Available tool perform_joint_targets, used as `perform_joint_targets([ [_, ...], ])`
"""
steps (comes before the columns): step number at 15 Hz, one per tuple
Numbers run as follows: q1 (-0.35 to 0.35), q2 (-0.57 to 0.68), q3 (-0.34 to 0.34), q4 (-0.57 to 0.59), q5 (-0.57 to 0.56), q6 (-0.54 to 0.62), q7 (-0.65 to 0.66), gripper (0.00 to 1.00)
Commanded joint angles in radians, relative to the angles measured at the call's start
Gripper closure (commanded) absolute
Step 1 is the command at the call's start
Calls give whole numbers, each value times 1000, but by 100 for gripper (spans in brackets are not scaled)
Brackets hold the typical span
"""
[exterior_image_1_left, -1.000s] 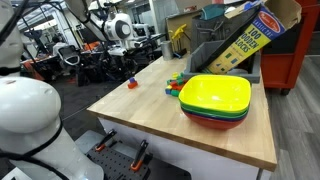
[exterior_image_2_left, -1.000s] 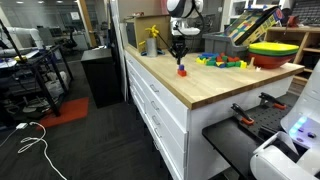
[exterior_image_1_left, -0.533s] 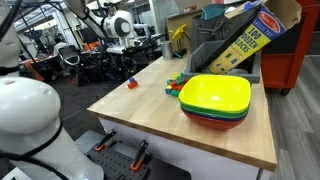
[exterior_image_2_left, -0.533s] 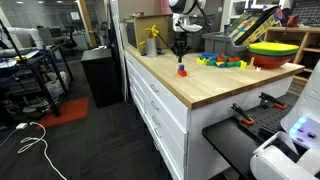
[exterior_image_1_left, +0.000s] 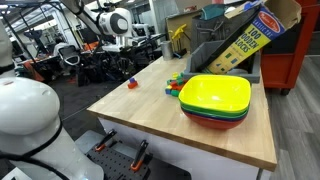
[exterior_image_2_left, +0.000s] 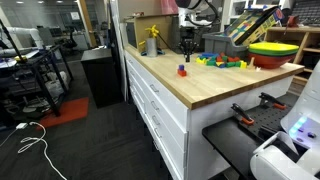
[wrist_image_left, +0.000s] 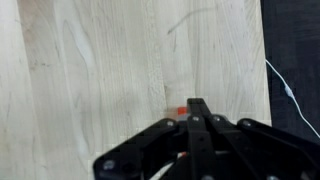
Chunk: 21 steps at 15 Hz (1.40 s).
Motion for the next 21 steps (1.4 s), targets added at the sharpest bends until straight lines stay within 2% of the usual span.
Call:
perform_joint_targets([
  [1, -15, -50, 17, -57, 17, -26, -36, 100],
  [21, -2, 5, 33, -35, -19, 80, -8, 100],
])
